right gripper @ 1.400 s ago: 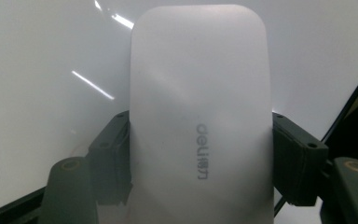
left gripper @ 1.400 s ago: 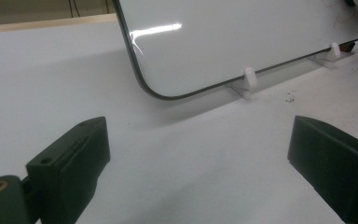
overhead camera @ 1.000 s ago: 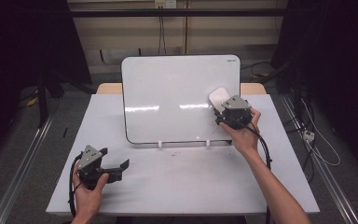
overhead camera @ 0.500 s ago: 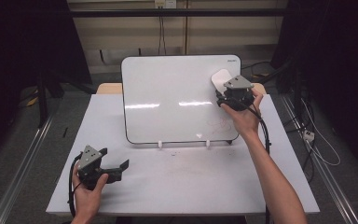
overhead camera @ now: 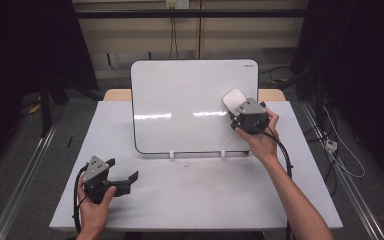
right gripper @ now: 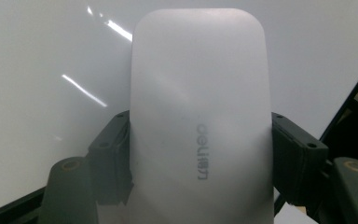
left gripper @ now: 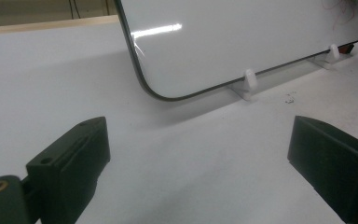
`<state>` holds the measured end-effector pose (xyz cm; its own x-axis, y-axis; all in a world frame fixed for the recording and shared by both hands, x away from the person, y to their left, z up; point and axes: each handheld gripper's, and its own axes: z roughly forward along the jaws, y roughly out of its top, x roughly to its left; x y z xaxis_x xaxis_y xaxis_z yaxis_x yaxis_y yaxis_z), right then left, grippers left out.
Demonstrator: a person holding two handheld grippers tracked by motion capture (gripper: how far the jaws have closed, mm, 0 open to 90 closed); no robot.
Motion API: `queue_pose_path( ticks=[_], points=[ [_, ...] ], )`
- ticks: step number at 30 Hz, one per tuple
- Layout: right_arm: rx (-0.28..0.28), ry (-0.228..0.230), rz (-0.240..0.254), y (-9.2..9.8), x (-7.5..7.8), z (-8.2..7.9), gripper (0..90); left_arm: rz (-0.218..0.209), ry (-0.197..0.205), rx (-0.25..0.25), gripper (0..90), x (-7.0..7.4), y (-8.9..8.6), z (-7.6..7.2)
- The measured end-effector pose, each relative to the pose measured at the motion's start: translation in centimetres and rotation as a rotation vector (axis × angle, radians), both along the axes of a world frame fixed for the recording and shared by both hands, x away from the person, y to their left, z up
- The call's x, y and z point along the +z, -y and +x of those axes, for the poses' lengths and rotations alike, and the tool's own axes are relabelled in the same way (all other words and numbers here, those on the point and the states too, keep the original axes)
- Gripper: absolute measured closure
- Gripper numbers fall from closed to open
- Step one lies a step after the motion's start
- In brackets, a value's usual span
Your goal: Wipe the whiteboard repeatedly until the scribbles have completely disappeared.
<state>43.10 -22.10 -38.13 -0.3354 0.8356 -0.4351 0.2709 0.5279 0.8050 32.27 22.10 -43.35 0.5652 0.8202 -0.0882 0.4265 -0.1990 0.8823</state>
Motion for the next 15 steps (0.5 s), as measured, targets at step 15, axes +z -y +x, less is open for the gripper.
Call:
queue_pose_path(
  ticks=[15],
  points=[
    [0.039,-0.039,-0.083,-1.8,-4.2,-3.9,31.7,0.009,-0.003,-0.002,5.4,-0.1,0.3,0.1]
  ],
)
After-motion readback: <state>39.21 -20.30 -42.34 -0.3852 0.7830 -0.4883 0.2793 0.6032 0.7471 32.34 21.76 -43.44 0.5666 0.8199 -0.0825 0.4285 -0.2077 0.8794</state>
